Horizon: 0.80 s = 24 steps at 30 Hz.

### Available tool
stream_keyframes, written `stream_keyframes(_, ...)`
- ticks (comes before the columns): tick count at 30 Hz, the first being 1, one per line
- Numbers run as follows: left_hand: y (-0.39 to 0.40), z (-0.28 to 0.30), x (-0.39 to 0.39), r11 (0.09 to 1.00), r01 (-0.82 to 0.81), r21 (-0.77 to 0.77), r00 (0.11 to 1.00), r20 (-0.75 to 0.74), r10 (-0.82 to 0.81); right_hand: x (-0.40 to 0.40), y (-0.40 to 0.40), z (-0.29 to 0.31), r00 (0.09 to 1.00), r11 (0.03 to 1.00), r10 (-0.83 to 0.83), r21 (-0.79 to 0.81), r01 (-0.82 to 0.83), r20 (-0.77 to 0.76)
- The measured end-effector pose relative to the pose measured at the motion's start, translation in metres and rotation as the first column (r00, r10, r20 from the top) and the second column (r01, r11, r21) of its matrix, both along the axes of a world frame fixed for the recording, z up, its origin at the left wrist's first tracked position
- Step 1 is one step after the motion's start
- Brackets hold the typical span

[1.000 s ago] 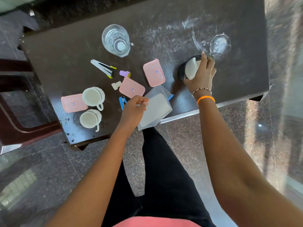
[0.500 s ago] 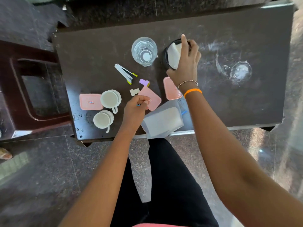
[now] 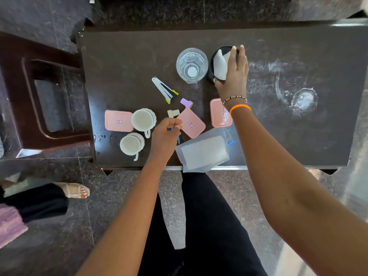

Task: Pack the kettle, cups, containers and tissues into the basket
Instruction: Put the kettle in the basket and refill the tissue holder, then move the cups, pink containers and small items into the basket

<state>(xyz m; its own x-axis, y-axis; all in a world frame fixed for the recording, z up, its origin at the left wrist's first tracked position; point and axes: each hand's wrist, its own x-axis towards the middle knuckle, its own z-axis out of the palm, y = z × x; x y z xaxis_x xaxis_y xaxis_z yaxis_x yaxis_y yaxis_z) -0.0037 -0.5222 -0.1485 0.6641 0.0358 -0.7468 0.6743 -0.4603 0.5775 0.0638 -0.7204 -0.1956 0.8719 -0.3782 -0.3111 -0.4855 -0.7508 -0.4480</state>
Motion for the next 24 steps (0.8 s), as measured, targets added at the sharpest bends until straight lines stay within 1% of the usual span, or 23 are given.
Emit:
stream_keyframes(5,0.011,-0.003,-0.002,1.0,0.001,-0.003,1.0,0.0,-0.001,0.004,0.003,0.004,0.998,0.999,0.025,-0.036,-0.027,-0.051)
stream_keyframes(8,0.021,-0.004,-0.007,1.0,-0.008,-0.011,1.0,-0.019,0.008,0.0,0.006,0.013,0.995,0.995,0.003,-0.101,-0.013,-0.1)
stream_keyframes(9,0.026,-0.004,-0.01,1.0,-0.023,-0.016,0.999,-0.023,0.022,-0.005,0.01,0.017,0.997,0.992,-0.019,-0.123,0.01,-0.076)
stream_keyframes(11,0.037,-0.006,-0.019,0.998,-0.063,-0.021,0.997,-0.049,0.062,-0.018,0.023,0.026,0.995,0.987,-0.078,-0.139,0.087,0.067)
stream_keyframes(12,0.044,-0.008,-0.024,0.996,-0.092,-0.013,0.992,-0.085,0.09,-0.026,0.034,0.03,0.984,0.986,-0.098,-0.117,0.116,0.148)
stream_keyframes(13,0.052,-0.01,-0.031,0.991,-0.134,0.007,0.981,-0.138,0.134,-0.035,0.048,0.032,0.977,0.991,-0.091,-0.077,0.108,0.194)
stream_keyframes(14,0.062,-0.013,-0.039,0.981,-0.192,0.03,0.962,-0.19,0.194,-0.043,0.063,0.032,0.979,0.998,-0.061,-0.017,0.065,0.195)
stream_keyframes(16,0.076,-0.02,-0.053,0.947,-0.312,0.079,0.902,-0.289,0.321,-0.06,0.093,0.03,0.994,0.99,-0.006,0.141,-0.009,0.107)
stream_keyframes(17,0.084,-0.023,-0.058,0.921,-0.373,0.116,0.863,-0.322,0.39,-0.068,0.109,0.029,0.999,0.975,0.002,0.221,-0.013,0.048)
stream_keyframes(20,0.102,-0.031,-0.066,0.829,-0.514,0.218,0.758,-0.337,0.559,-0.083,0.153,0.018,0.991,0.915,0.051,0.404,0.002,-0.121)
stream_keyframes(22,0.113,-0.036,-0.07,0.774,-0.592,0.224,0.705,-0.321,0.632,-0.087,0.179,0.002,0.959,0.884,0.139,0.468,-0.008,-0.247)
stream_keyframes(24,0.124,-0.043,-0.072,0.752,-0.628,0.199,0.673,-0.345,0.654,-0.082,0.198,-0.013,0.896,0.838,0.167,0.537,0.091,-0.412)
